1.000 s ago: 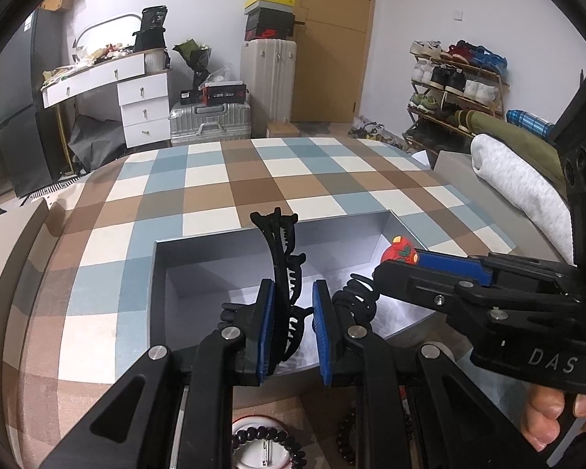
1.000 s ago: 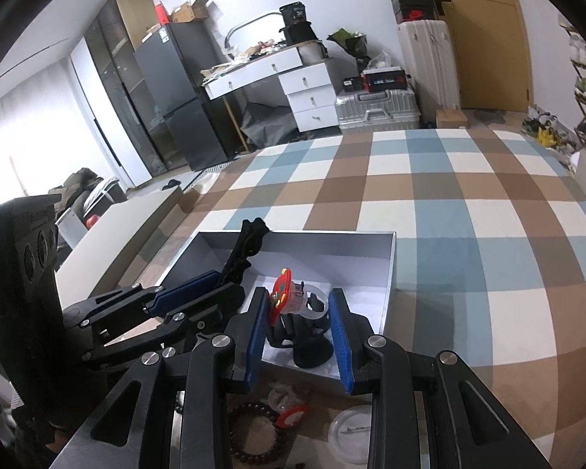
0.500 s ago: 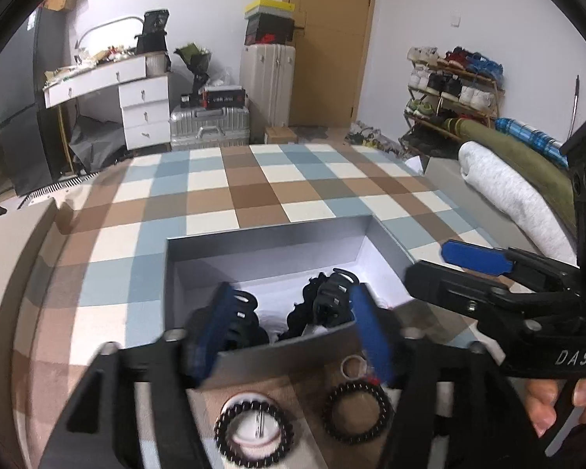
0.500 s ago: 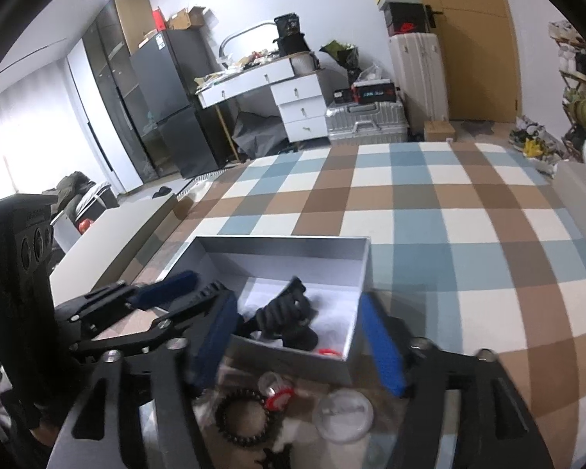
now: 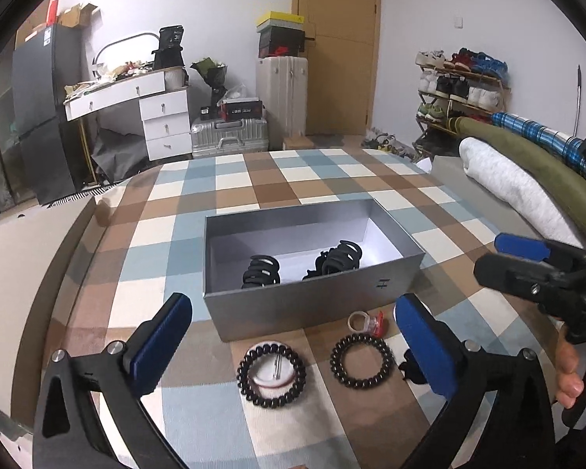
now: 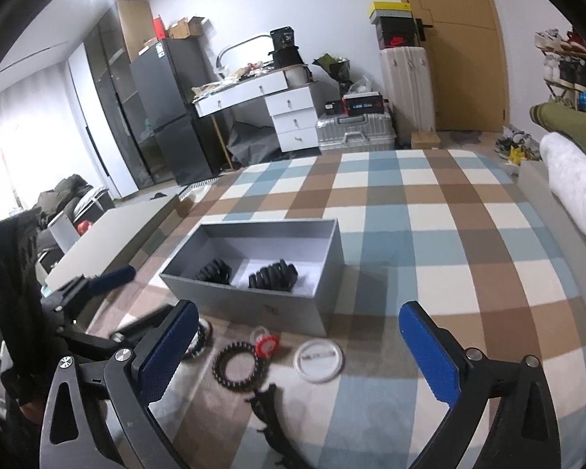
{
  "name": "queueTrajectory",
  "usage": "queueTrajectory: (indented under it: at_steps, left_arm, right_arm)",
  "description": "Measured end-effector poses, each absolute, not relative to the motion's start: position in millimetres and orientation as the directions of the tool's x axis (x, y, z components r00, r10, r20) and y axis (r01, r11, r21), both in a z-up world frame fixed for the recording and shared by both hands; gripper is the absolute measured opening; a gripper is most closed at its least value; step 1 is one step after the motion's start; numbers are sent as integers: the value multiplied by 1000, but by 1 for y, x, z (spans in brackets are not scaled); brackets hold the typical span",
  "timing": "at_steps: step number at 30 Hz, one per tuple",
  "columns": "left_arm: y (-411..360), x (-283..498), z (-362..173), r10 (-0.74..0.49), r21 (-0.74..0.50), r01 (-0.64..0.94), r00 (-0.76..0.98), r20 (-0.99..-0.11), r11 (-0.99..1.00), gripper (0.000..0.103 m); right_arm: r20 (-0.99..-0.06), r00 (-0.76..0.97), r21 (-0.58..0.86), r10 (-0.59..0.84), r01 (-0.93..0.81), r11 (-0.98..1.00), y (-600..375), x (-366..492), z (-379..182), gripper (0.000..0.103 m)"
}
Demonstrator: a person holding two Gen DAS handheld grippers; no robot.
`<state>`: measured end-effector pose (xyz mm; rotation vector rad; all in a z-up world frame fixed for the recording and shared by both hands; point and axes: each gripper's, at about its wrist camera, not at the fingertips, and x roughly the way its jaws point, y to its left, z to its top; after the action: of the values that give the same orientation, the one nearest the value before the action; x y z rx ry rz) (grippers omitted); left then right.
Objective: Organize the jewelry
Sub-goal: 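Open both tools to release the clips in the box, then withdraw both tools from the box and move the right tool toward a black clip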
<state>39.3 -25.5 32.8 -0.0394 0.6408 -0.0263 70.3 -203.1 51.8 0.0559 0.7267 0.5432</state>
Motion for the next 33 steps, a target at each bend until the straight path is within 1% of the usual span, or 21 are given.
queueTrajectory:
  at_steps: [6, 10, 13, 17, 19, 33]
  left_arm:
    - [-21, 33, 27, -15, -33, -6, 795, -607, 999, 102]
    - [-16, 30, 20, -24, -46, -6, 776, -630, 999, 102]
    - [-13, 29, 19, -8, -40, -22, 777, -630, 999, 102]
    - [-11, 29, 17, -11, -42, -21, 774, -633, 999, 102]
    - [-11, 29, 16, 2, -33, -29, 772, -636, 999, 102]
    - [-7, 28, 11, -14, -53, -28, 756, -654, 998, 102]
  right_arm:
    - [-675, 569, 194, 470, -477, 857, -203, 65, 40, 103]
    - [-691, 561, 168, 455, -488, 857, -201, 62, 36, 103]
    - [-709, 547, 146, 445, -504, 851, -195, 60, 33, 103]
    - [-737, 536, 97, 411, -518, 850, -188, 59, 25, 103]
    - [-758, 515, 91, 400, -524, 847, -186, 61, 19, 103]
    - [-856, 423, 4, 297, -570, 822, -179, 61, -10, 103]
